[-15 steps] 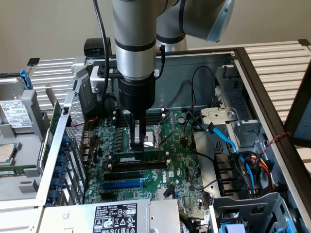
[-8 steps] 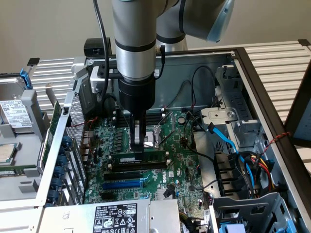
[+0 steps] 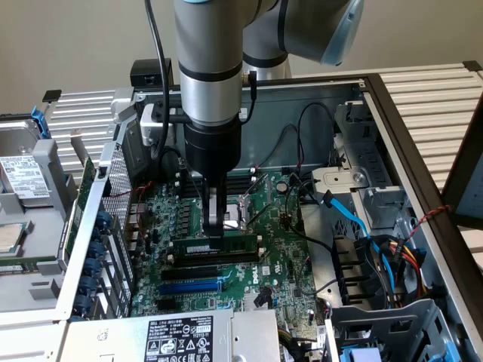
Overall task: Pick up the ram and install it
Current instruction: 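Insert the ram into the slot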
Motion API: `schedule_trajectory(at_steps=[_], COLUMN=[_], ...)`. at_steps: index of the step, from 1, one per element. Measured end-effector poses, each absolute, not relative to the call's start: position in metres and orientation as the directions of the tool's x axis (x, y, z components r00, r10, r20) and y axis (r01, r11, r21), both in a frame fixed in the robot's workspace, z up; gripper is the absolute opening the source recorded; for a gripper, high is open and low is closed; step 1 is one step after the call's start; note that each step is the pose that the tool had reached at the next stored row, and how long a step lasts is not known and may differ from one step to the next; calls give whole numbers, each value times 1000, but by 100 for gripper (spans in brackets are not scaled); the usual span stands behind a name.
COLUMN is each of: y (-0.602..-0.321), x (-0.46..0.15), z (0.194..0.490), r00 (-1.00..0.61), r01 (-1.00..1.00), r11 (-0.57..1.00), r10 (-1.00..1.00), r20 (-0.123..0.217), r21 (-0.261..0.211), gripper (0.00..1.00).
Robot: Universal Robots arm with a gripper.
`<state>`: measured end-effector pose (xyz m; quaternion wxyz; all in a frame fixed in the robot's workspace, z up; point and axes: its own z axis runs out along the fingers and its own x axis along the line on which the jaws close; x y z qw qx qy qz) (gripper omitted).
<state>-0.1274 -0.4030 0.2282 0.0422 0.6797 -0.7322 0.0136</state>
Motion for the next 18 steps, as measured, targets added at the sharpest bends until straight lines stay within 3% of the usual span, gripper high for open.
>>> schedule_trajectory(at_steps=[18], y=[-403], x=[-127], z=[226], r00=[-73], r01=[-996], r11=[76], r10=[-994], r20=[80], r21=[38], gripper=[13])
